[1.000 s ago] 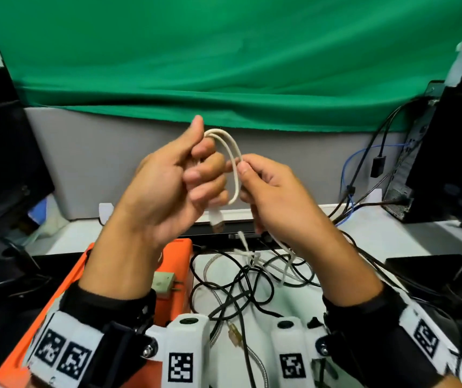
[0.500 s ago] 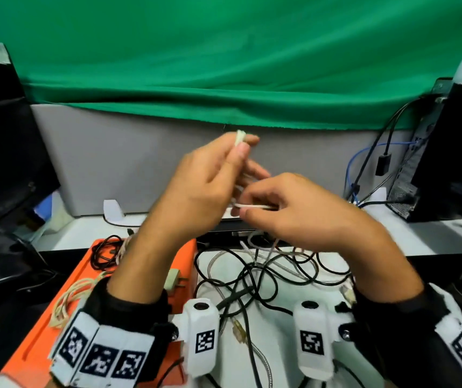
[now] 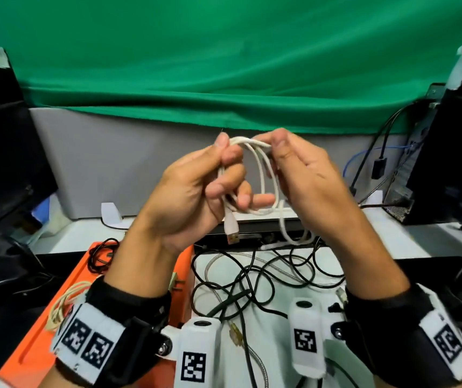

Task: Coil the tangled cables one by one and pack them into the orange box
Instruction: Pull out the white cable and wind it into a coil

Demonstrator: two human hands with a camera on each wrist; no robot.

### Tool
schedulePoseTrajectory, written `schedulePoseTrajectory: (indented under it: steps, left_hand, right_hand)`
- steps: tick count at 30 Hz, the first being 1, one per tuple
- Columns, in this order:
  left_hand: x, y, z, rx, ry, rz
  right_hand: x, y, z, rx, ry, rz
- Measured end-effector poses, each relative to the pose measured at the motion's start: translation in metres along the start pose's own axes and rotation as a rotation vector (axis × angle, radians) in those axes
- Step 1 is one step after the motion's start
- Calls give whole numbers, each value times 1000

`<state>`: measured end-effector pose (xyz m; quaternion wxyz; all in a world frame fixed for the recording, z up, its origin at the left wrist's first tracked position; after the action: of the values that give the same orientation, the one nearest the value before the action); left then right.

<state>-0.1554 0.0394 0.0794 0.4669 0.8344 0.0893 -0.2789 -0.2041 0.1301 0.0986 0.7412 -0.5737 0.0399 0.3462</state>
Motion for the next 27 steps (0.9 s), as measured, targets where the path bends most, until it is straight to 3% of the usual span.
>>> schedulePoseTrajectory:
  steps: [2,4,10,12,14,17,18,20,23,25,27]
  left_hand:
    - [-1,4,-7,241,-64,-13]
    - [-3,15,0,348,-15,-75]
    - [-5,37,25,-78,222,-367]
    - [-5,36,18,-464,191,-387]
    - [-5,26,9,-993,100,-372]
    - [-5,9,11,-1744,-53,-200]
    - [-5,11,19,-1879,-49,-118]
    - [-2,8,40,-1783,-24,73]
    - [12,-16,42,-1234,-117,308]
    - [18,-19,34,-927,-154,320]
    - [19,-9,29,-641,-150,253]
  right_hand:
    - [-2,5,-13,49,-28,-9]
    - [-2,10,-28,117,-99,-14]
    - [5,32,-64,358,-377,-109]
    - [12,36,-77,459,-458,-124]
    - [15,42,-79,540,-501,-152]
    - [15,51,-60,704,-486,-205]
    - [13,53,-48,759,-449,-230]
    - [8,46,-21,828,-336,-234]
    - [3,26,1,810,-205,-115]
    - [5,14,6,607,-195,-43]
    - [8,3,18,258,-178,-12]
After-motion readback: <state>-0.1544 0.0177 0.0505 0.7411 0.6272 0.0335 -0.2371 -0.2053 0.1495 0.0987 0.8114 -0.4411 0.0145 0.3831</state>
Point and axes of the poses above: each hand's wrist, its own x-axis away from the middle knuckle, its own z-axis out of the back of the hand, y = z × x, the point moved 10 cm from there along -x, towards the middle knuckle, and after that the axes turned 11 degrees about -z, right-handed, at the moved point
